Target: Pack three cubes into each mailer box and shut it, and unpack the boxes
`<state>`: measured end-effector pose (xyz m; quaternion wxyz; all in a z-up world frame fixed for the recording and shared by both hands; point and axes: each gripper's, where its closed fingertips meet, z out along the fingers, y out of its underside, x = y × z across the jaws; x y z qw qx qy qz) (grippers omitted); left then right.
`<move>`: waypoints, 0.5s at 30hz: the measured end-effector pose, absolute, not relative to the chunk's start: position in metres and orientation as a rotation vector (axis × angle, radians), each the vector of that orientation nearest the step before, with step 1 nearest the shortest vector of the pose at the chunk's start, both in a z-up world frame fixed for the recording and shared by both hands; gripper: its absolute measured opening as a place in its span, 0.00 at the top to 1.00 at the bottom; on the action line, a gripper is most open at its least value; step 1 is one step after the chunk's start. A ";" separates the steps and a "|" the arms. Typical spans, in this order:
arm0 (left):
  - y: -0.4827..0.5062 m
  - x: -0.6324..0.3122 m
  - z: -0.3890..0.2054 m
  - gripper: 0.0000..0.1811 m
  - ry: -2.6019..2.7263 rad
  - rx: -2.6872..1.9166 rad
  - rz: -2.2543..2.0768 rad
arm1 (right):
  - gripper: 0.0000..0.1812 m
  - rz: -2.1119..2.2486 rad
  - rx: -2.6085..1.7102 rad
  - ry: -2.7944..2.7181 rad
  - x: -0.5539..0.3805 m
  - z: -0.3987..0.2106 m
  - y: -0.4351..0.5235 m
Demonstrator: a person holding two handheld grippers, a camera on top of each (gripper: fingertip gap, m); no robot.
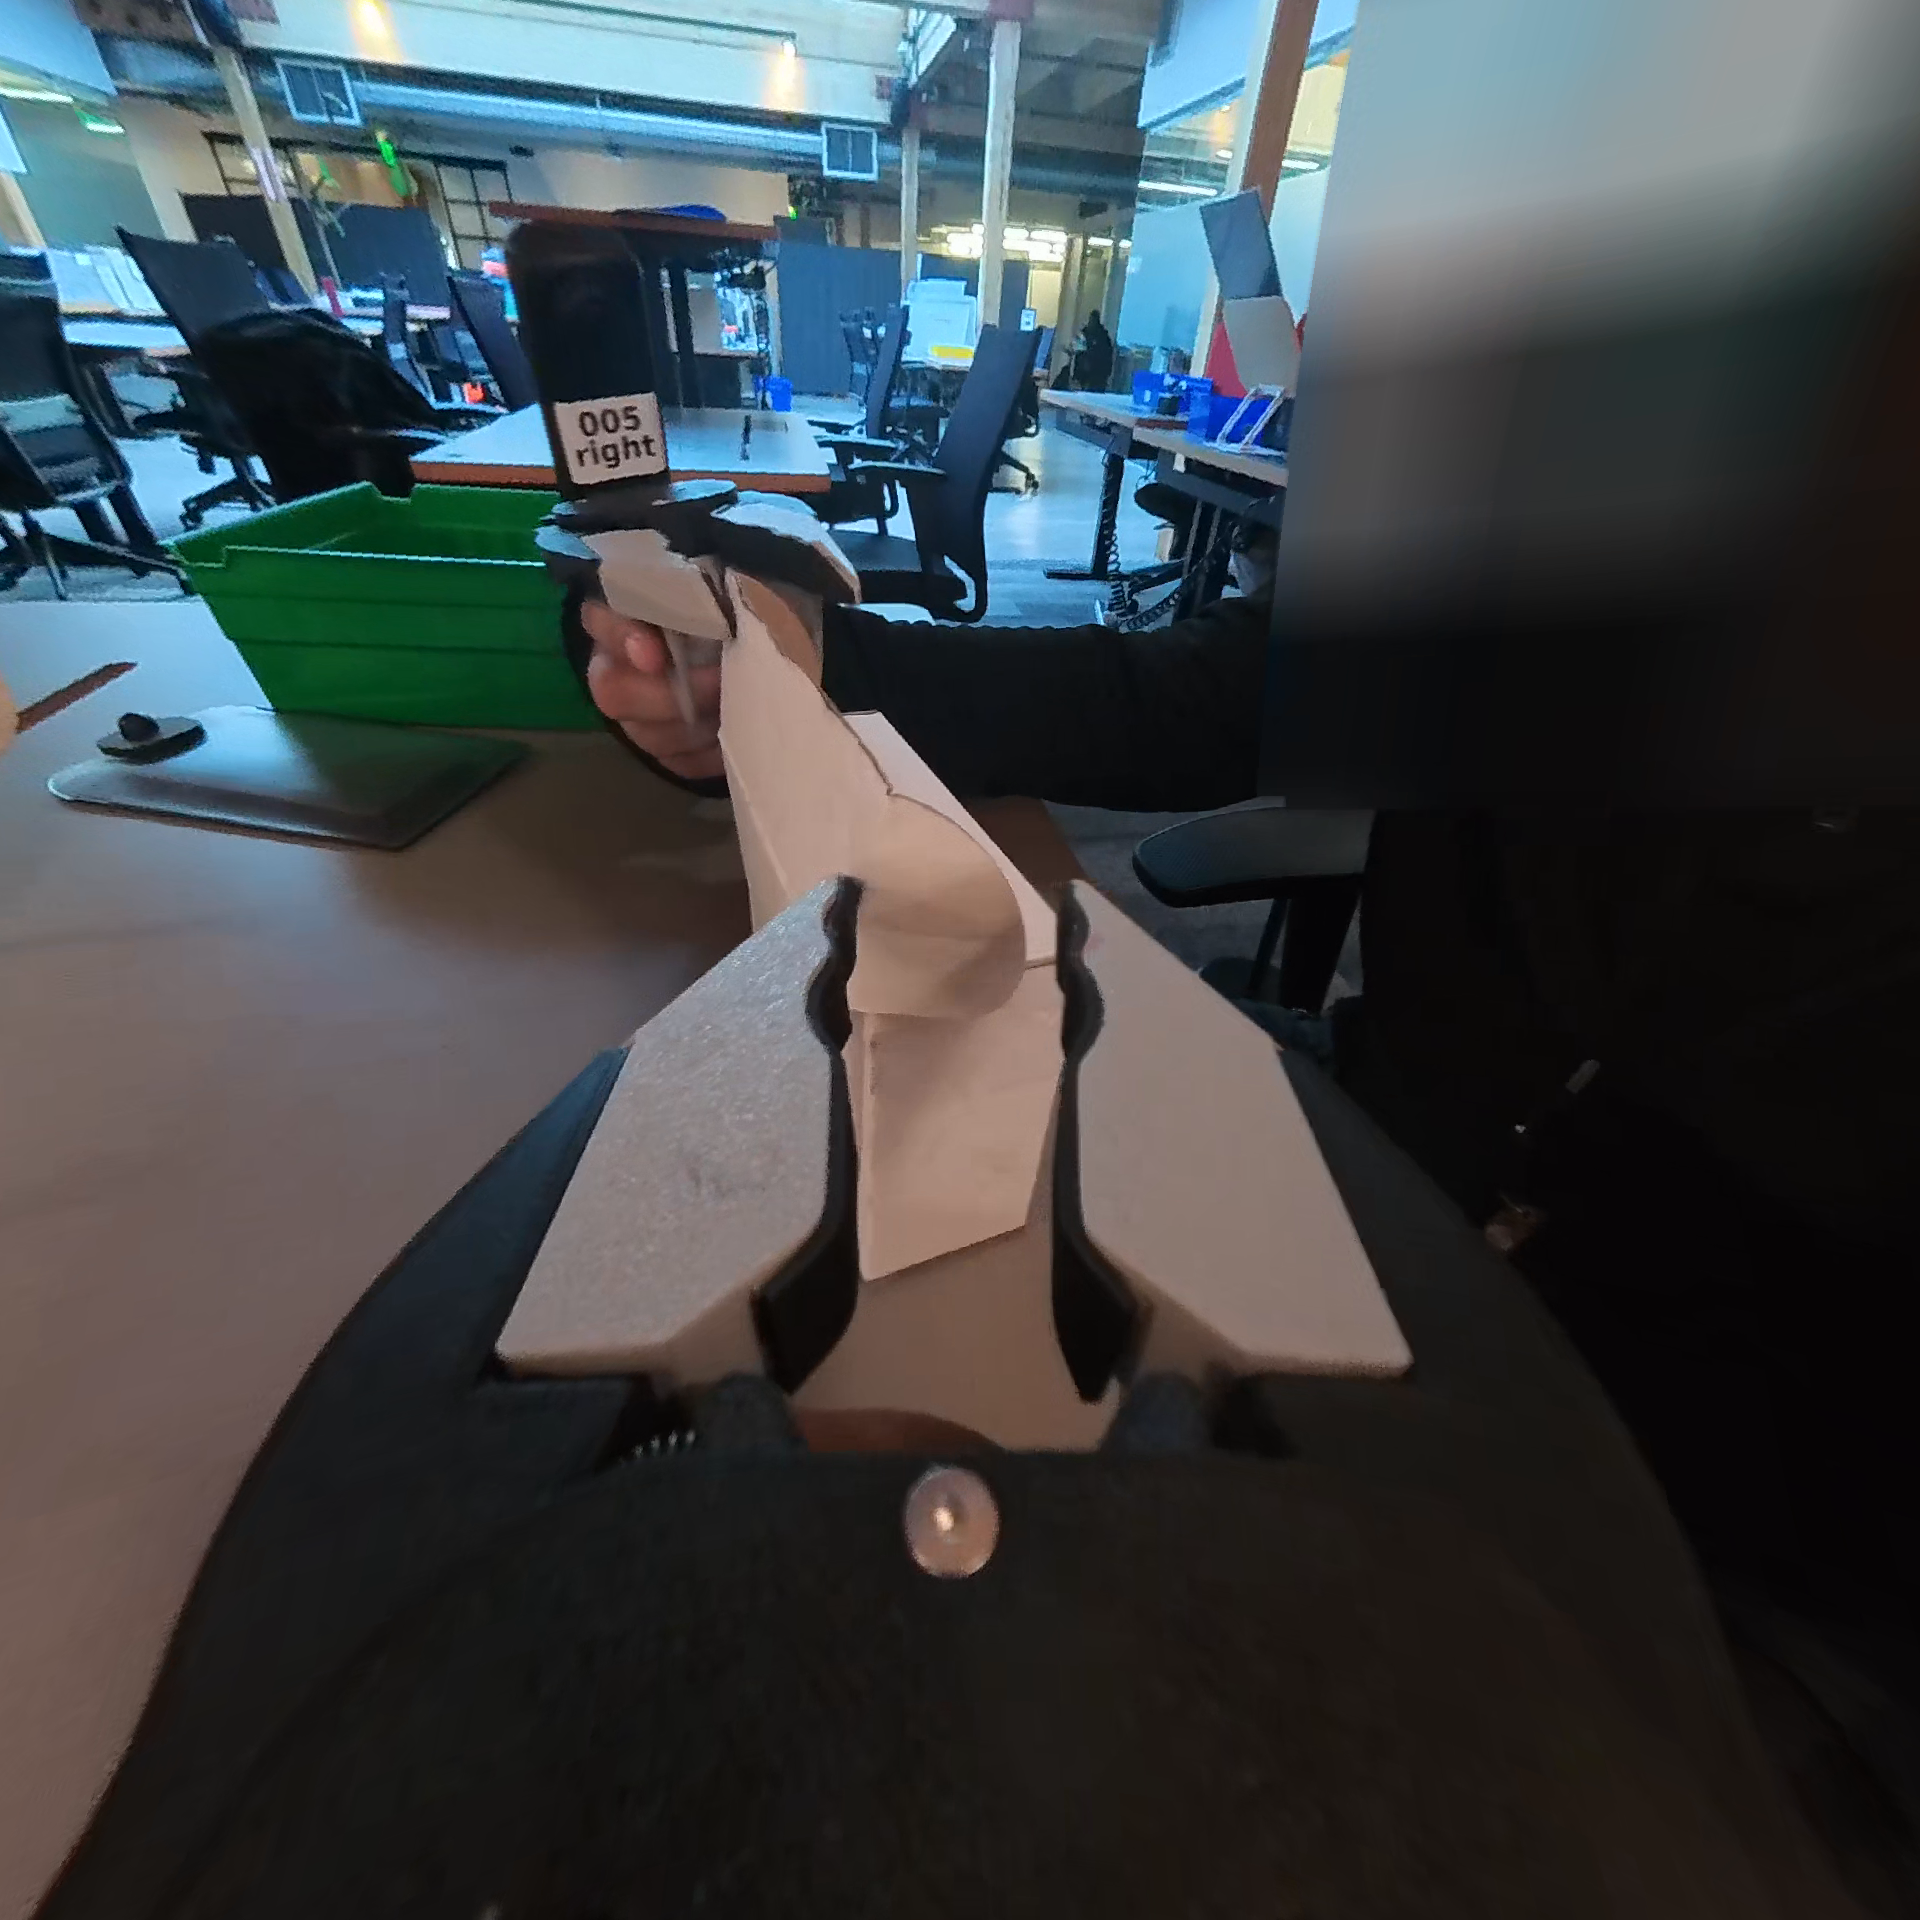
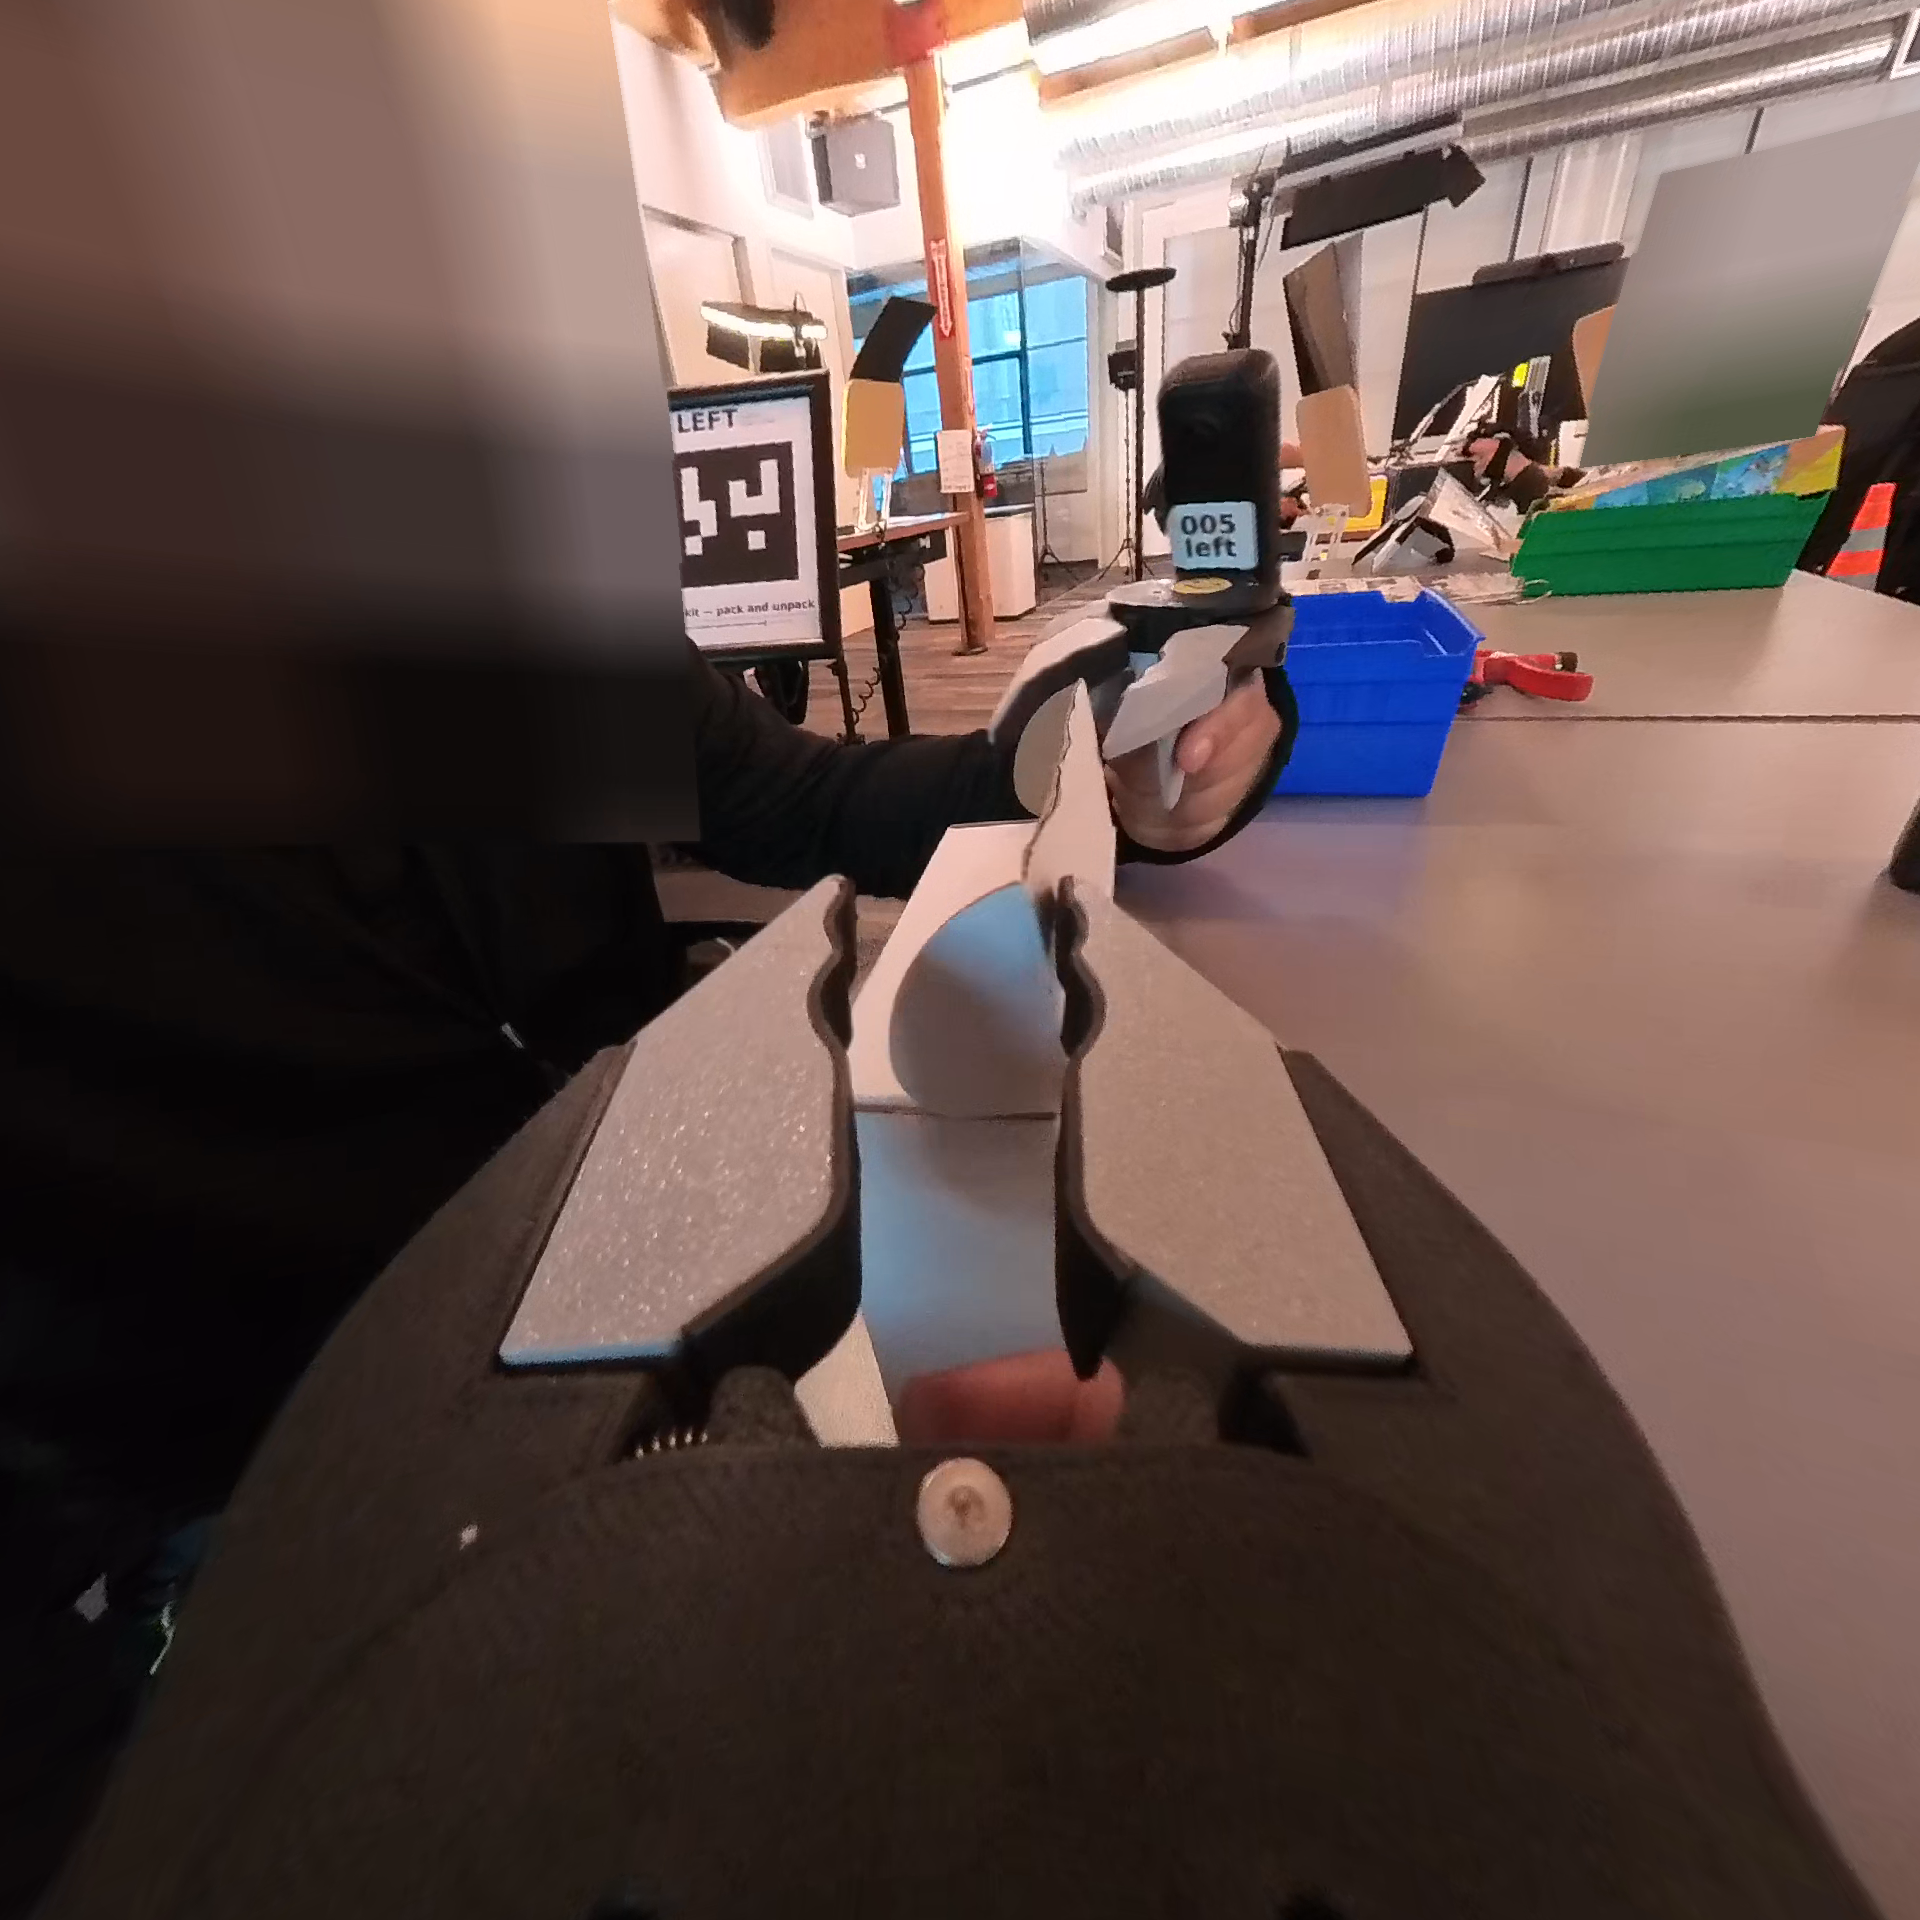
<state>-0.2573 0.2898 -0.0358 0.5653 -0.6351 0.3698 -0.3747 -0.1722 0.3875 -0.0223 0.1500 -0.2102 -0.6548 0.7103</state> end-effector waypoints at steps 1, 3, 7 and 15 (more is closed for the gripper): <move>0.289 -0.257 -0.036 0.79 0.873 -1.492 -0.893 | 0.80 2.037 -0.610 -1.887 -0.173 -0.024 0.387; 0.290 -0.259 -0.038 0.78 0.869 -1.498 -0.895 | 0.81 2.038 -0.619 -1.898 -0.174 -0.026 0.386; 0.298 -0.259 -0.043 0.79 0.845 -1.513 -0.894 | 0.83 2.032 -0.618 -1.909 -0.176 -0.028 0.384; 0.300 -0.255 -0.041 0.83 0.869 -1.486 -0.846 | 0.85 2.008 -0.646 -1.909 -0.180 -0.030 0.385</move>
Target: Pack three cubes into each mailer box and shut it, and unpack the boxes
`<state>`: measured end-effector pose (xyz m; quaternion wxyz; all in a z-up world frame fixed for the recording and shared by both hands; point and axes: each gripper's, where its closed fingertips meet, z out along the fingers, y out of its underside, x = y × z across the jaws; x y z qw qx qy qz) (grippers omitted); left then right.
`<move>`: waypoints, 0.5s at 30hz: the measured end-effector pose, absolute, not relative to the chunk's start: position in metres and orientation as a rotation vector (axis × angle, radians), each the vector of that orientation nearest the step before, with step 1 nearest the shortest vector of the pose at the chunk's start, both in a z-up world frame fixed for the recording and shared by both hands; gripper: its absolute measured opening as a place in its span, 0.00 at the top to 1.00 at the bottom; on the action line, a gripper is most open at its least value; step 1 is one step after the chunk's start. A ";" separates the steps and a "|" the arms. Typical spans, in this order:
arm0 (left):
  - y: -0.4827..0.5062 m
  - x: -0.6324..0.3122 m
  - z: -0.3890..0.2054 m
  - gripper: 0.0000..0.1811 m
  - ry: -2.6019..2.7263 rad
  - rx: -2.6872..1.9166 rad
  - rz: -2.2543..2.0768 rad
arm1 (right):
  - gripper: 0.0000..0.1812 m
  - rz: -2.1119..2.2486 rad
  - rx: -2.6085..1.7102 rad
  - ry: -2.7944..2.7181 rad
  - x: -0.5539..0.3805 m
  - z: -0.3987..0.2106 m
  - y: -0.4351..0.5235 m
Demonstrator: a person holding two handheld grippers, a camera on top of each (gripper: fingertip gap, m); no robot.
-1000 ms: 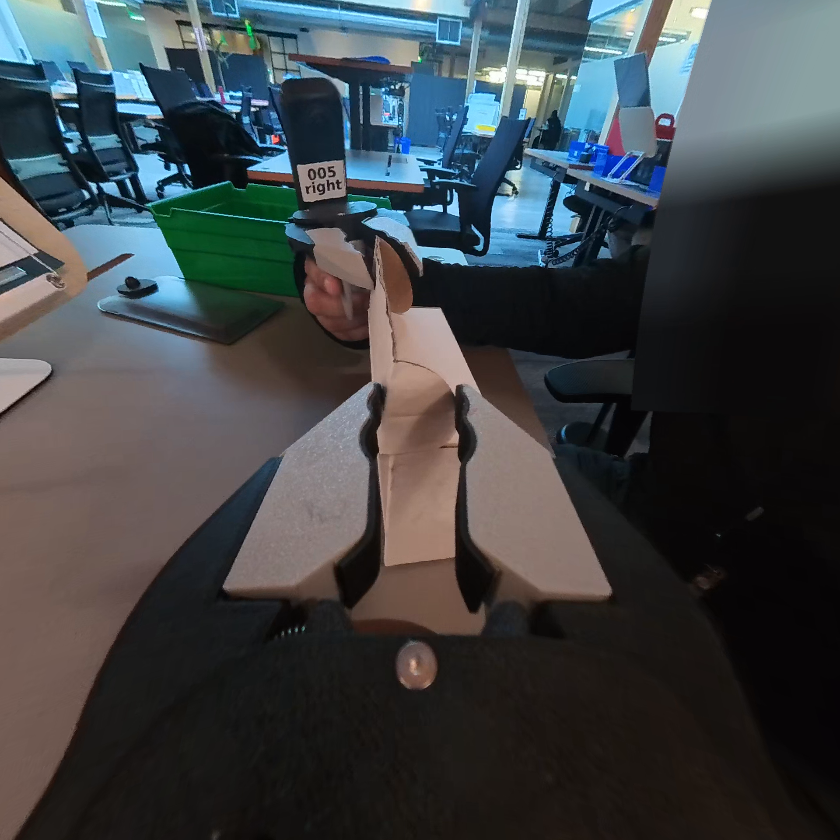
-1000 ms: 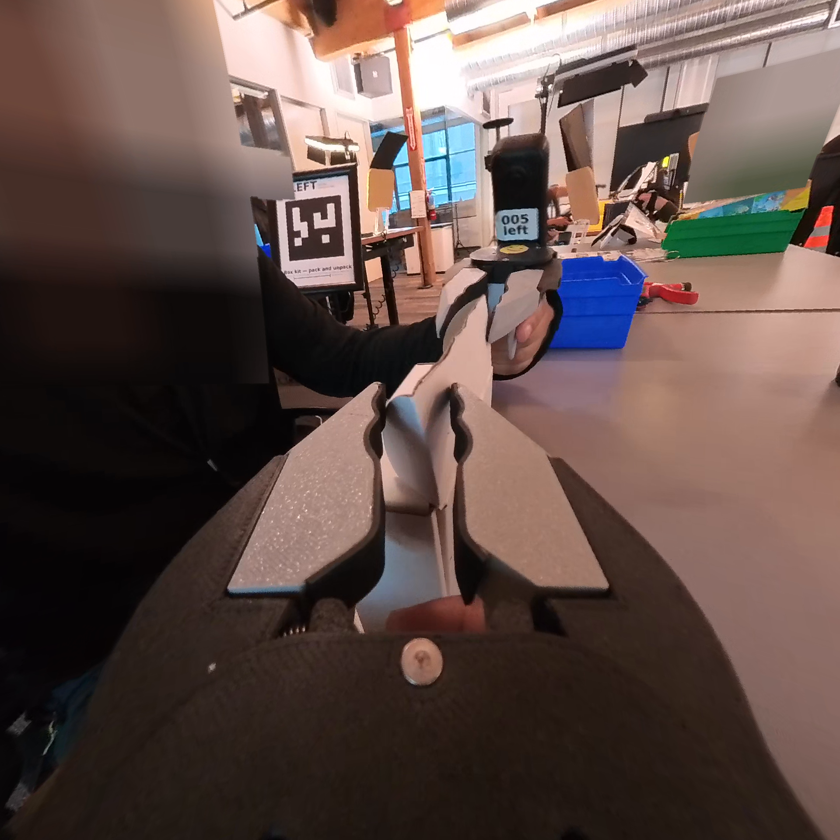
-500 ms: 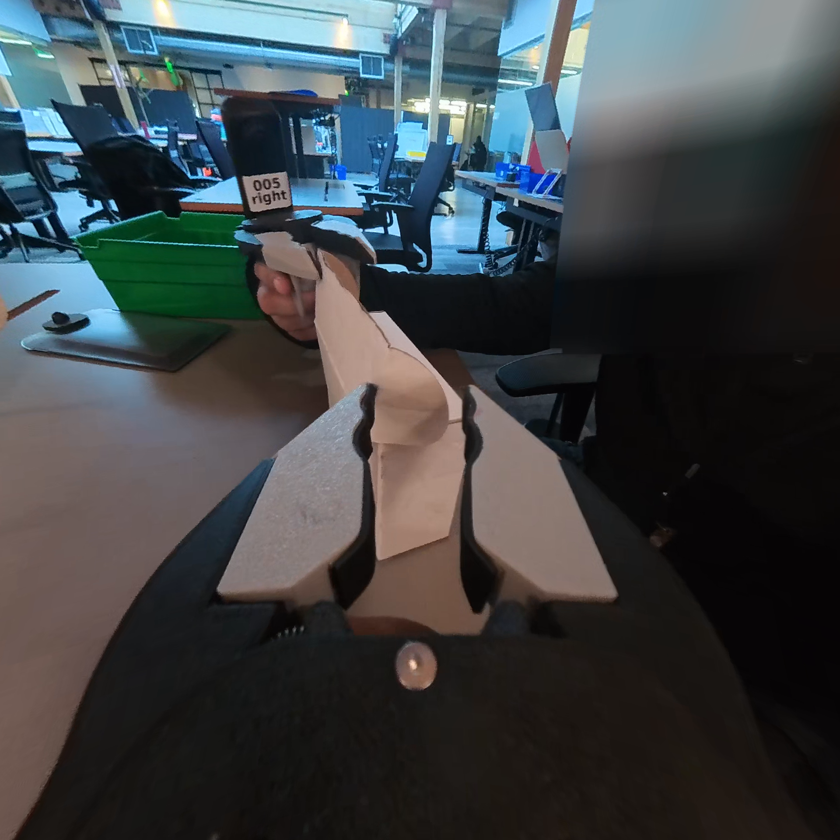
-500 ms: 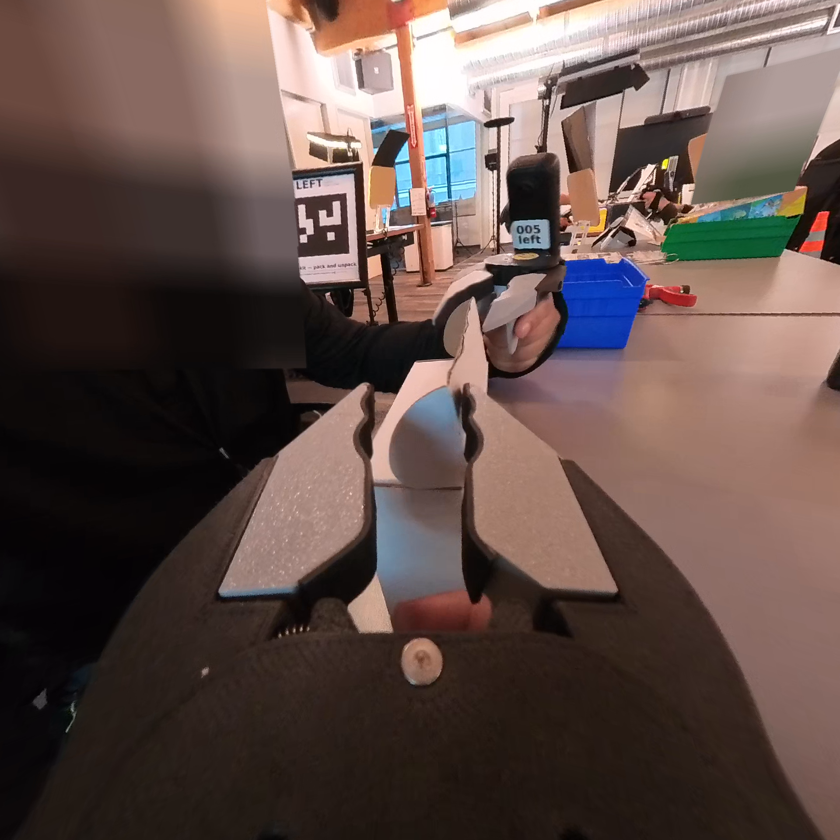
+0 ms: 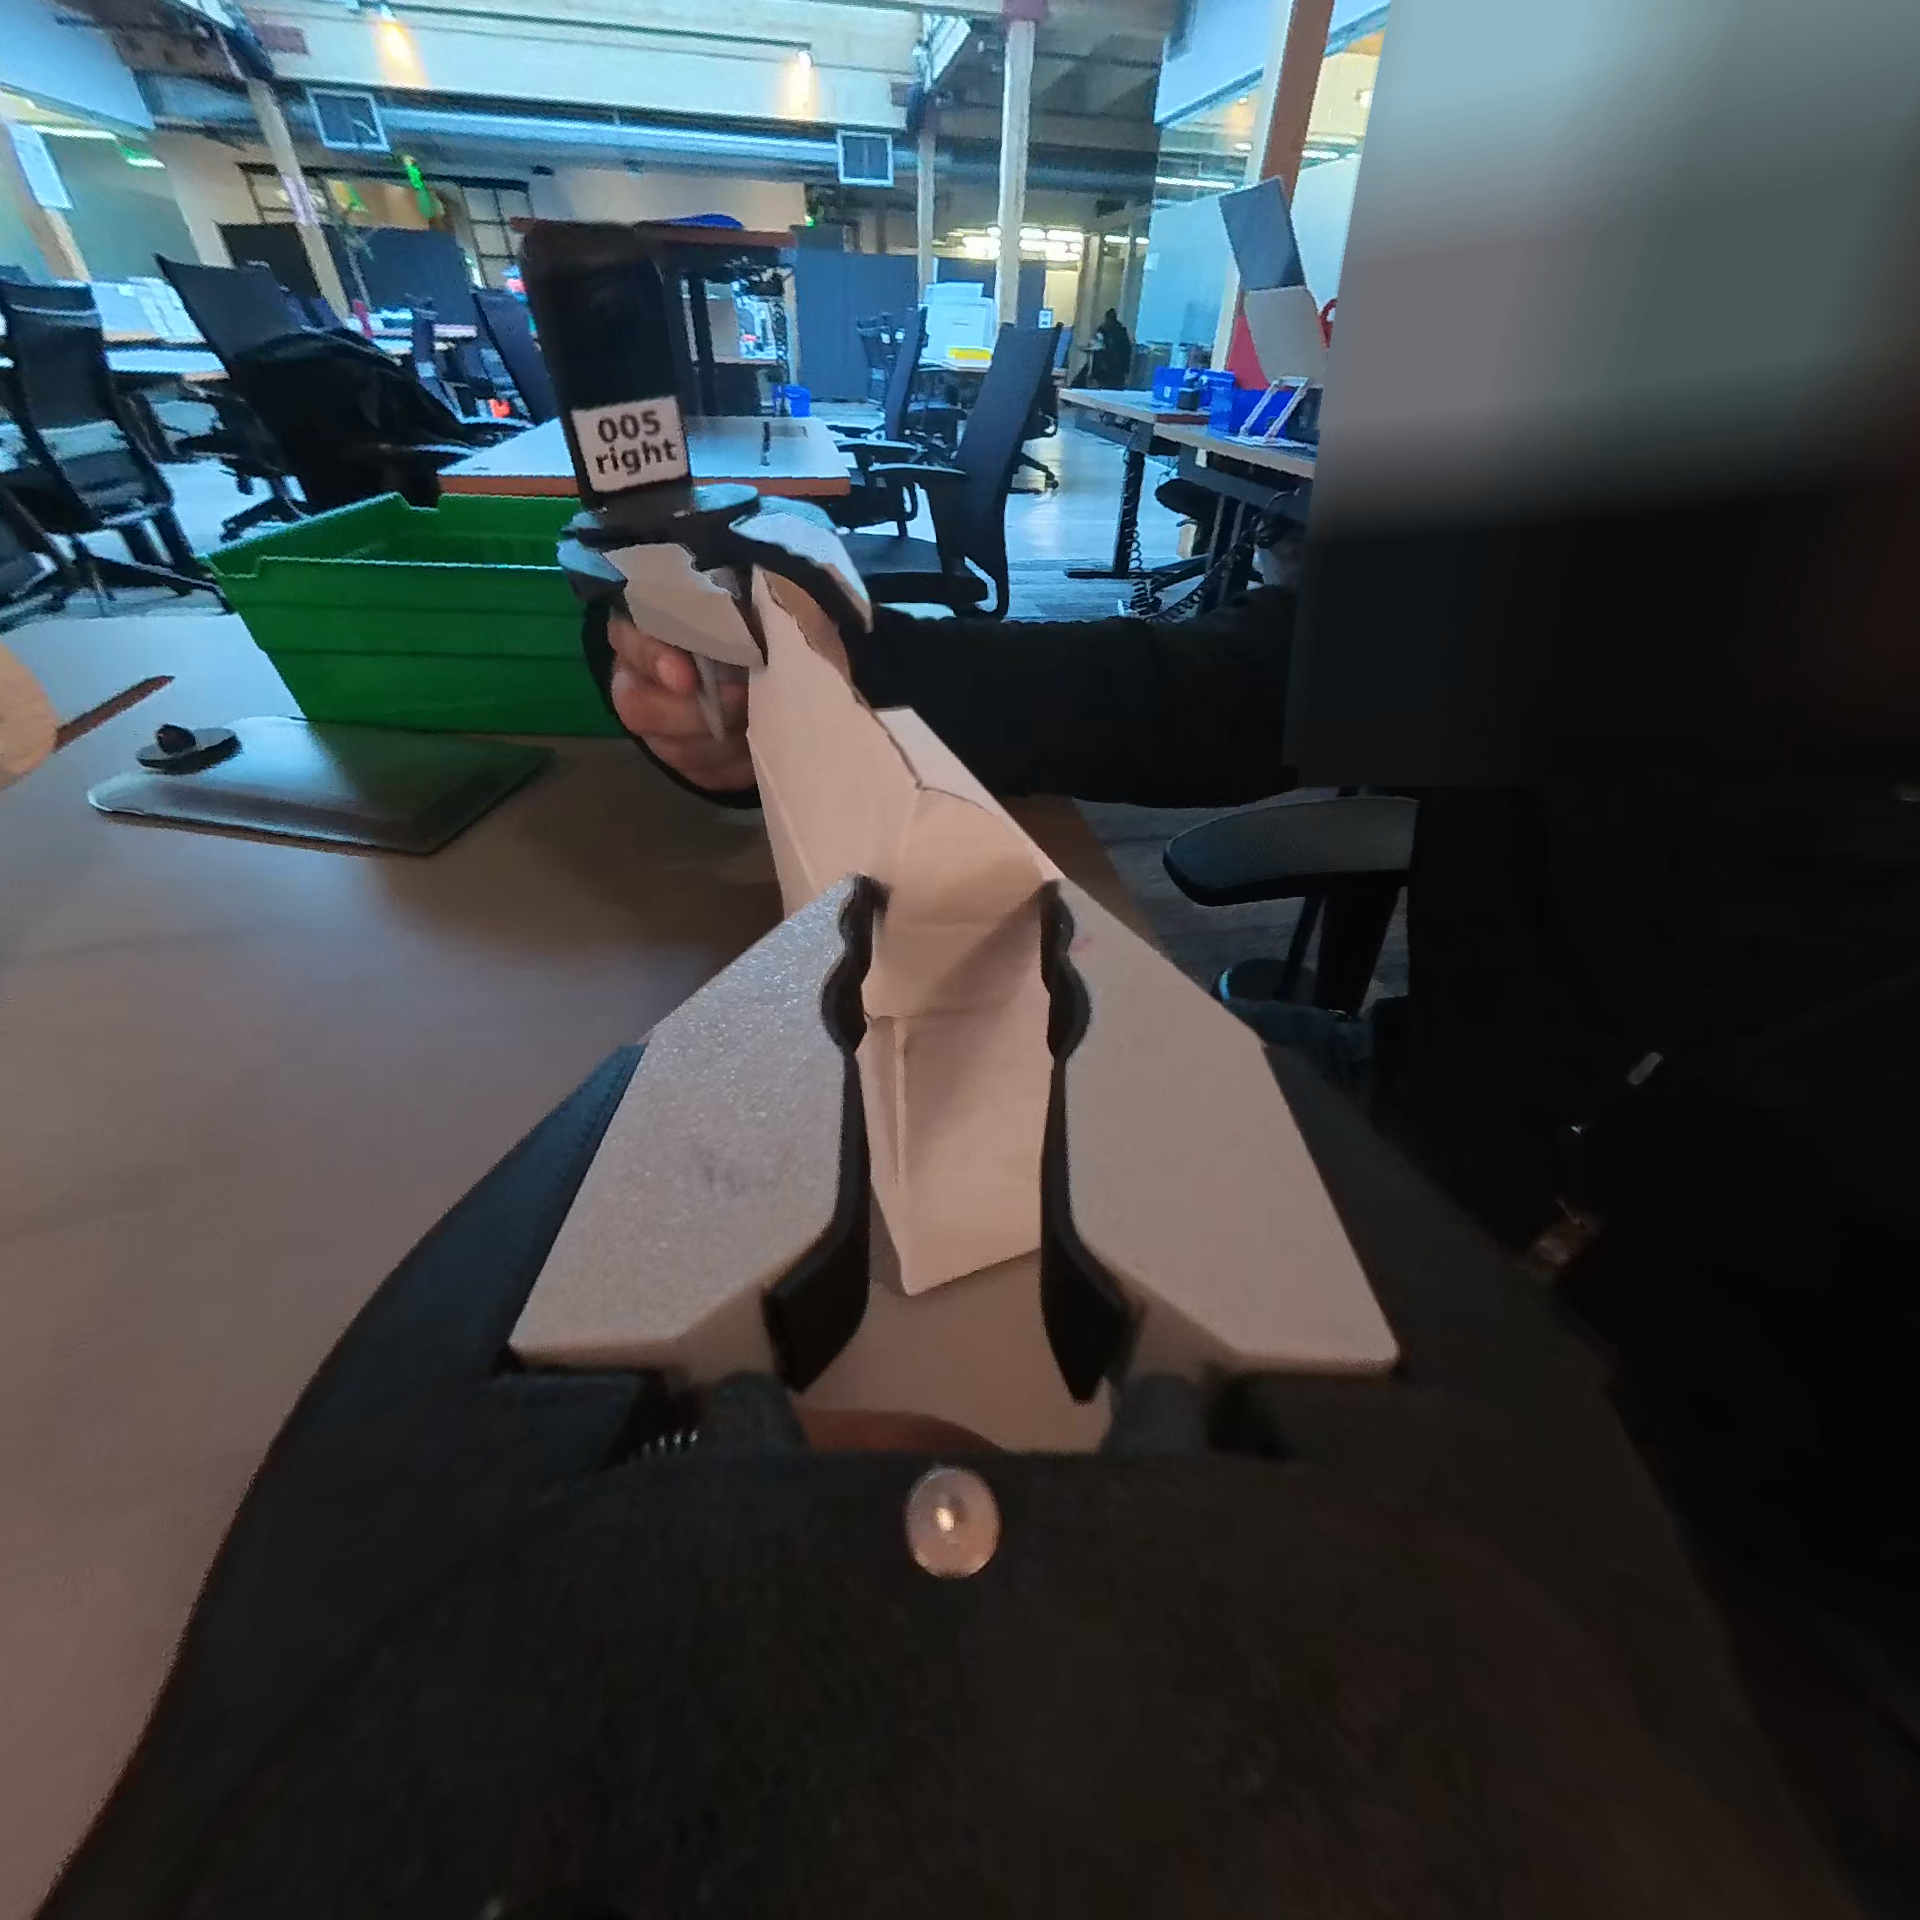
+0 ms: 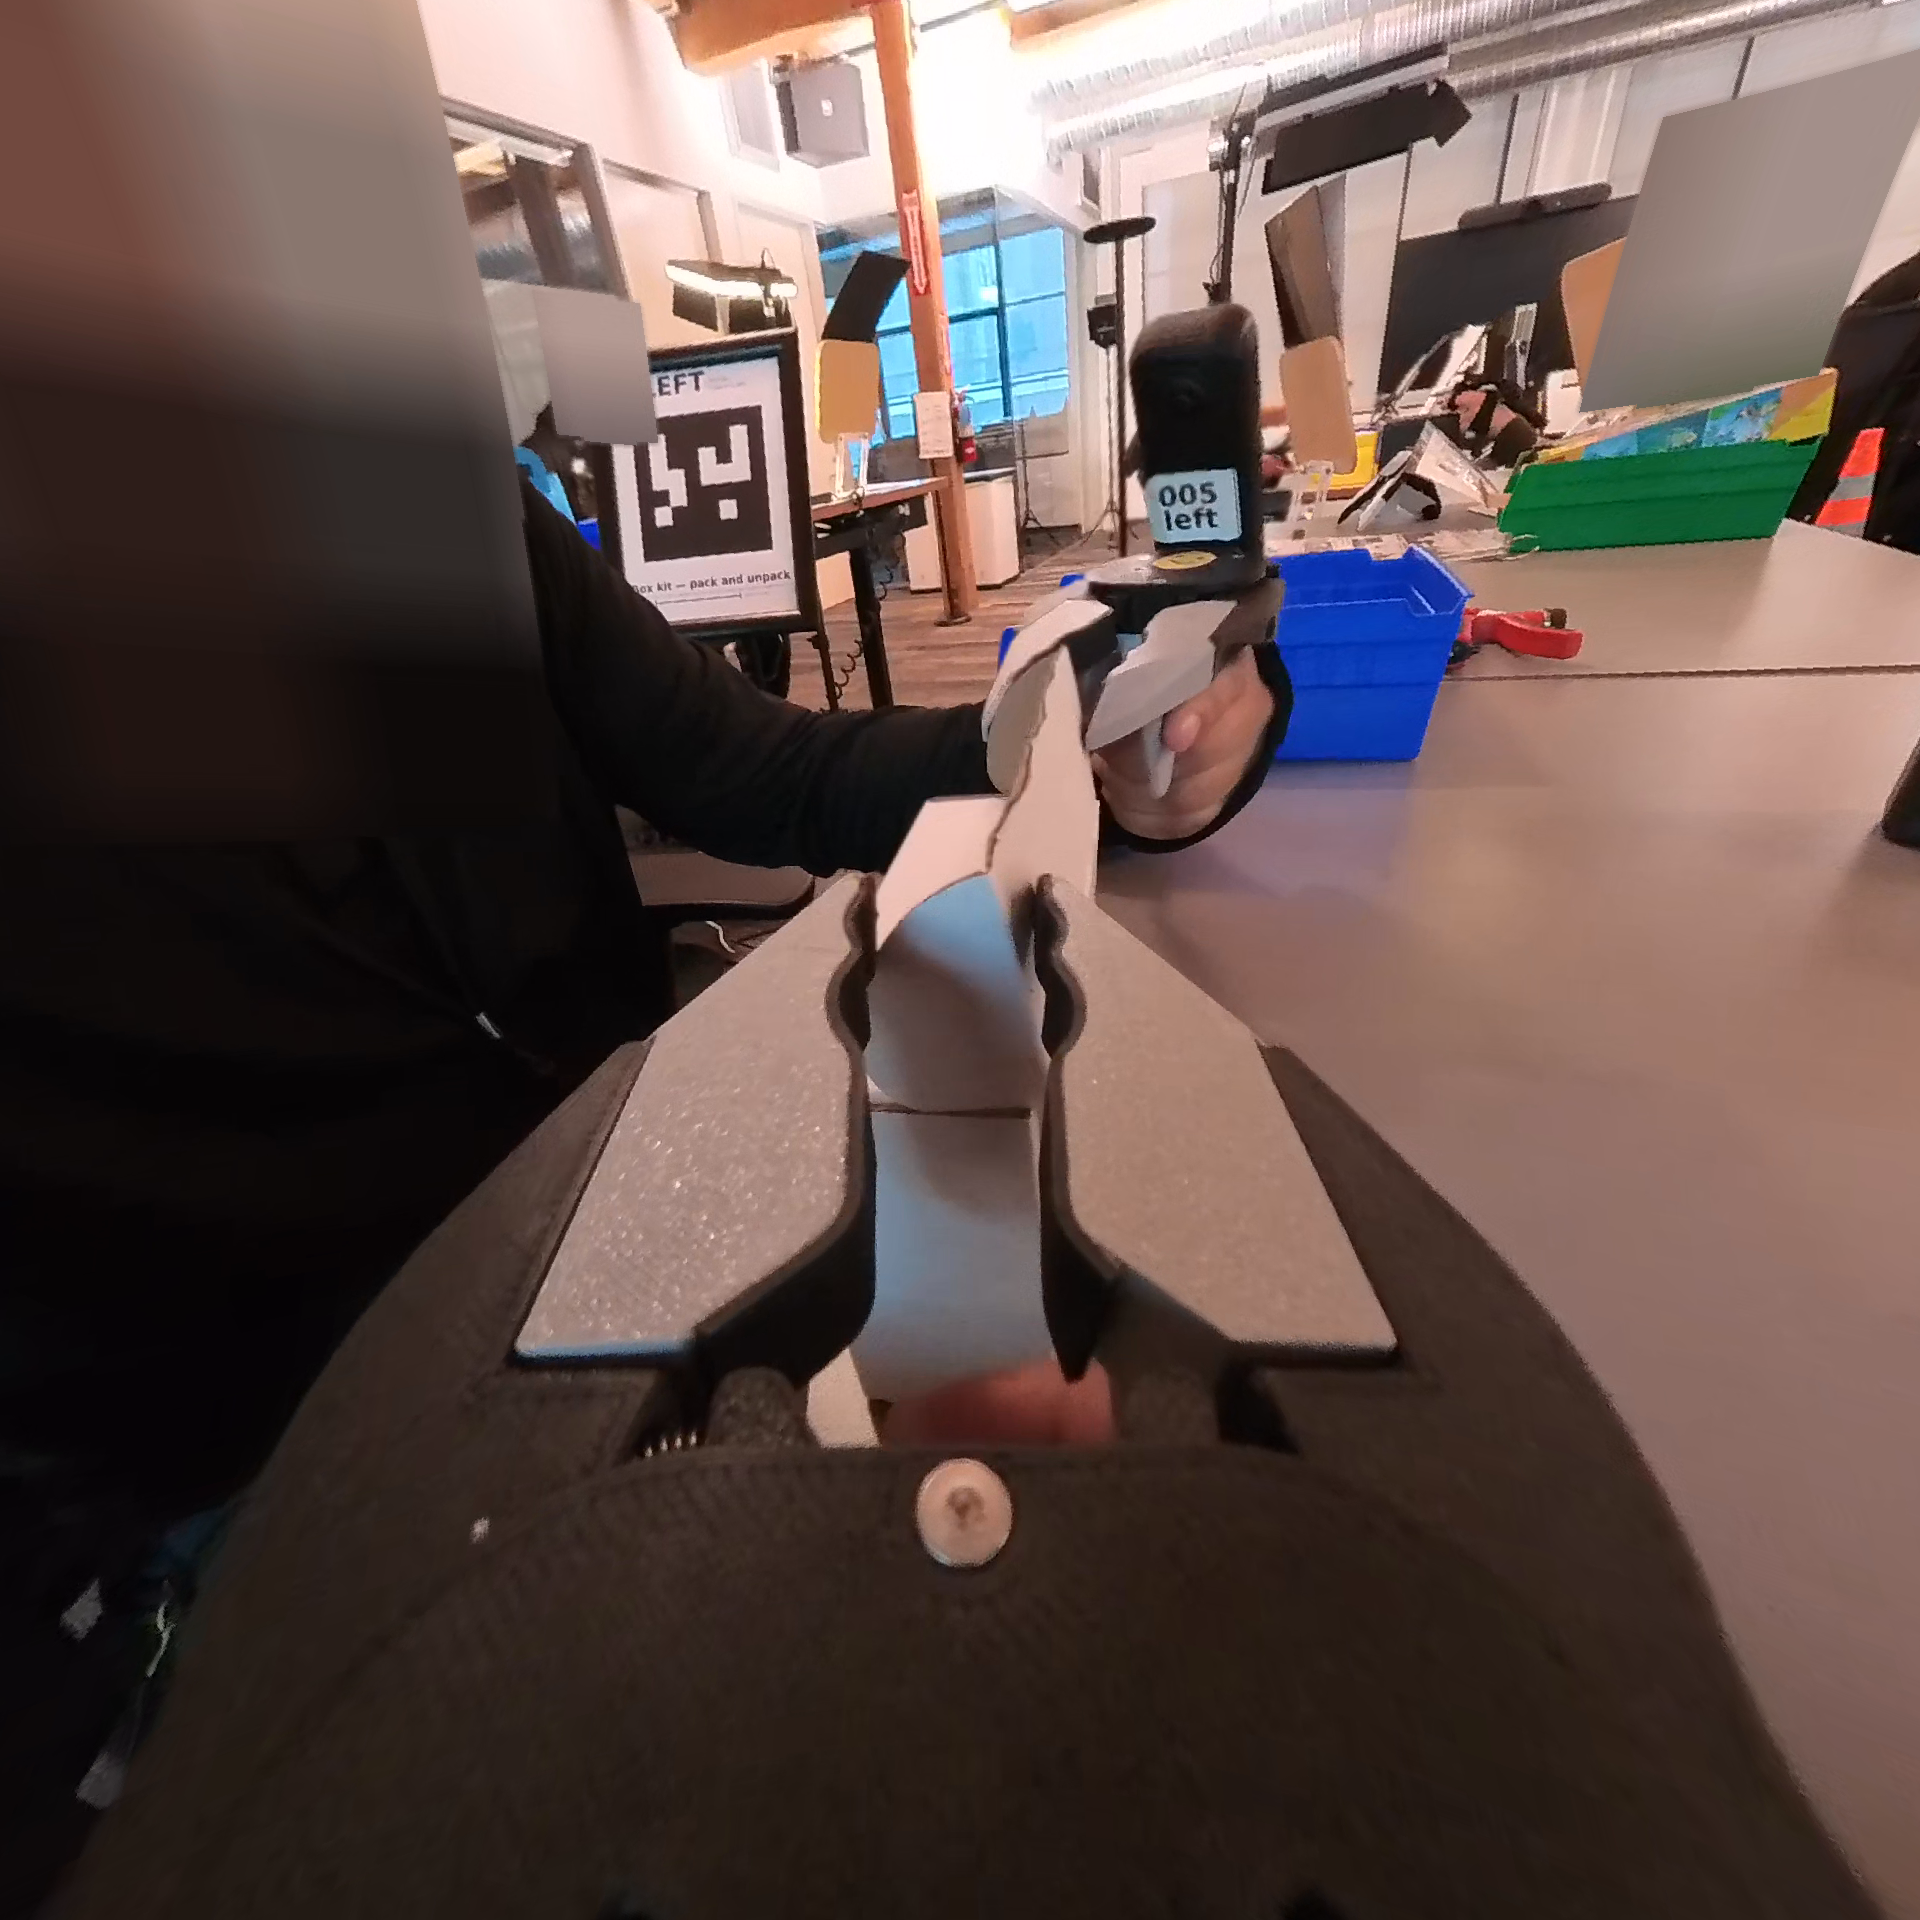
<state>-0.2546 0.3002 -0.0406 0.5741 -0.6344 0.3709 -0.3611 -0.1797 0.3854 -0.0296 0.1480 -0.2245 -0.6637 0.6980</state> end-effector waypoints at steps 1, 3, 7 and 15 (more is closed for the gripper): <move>0.302 -0.255 -0.040 0.83 0.861 -1.493 -0.841 | 0.85 2.012 -0.654 -1.907 -0.180 -0.030 0.386; 0.304 -0.255 -0.038 0.84 0.845 -1.506 -0.838 | 0.85 2.007 -0.657 -1.906 -0.181 -0.030 0.386; 0.310 -0.257 -0.035 0.84 0.779 -1.527 -0.861 | 0.85 1.974 -0.655 -1.906 -0.181 -0.029 0.386; 0.320 -0.260 -0.034 0.89 0.707 -1.607 -0.799 | 0.86 1.954 -0.672 -1.893 -0.185 -0.029 0.387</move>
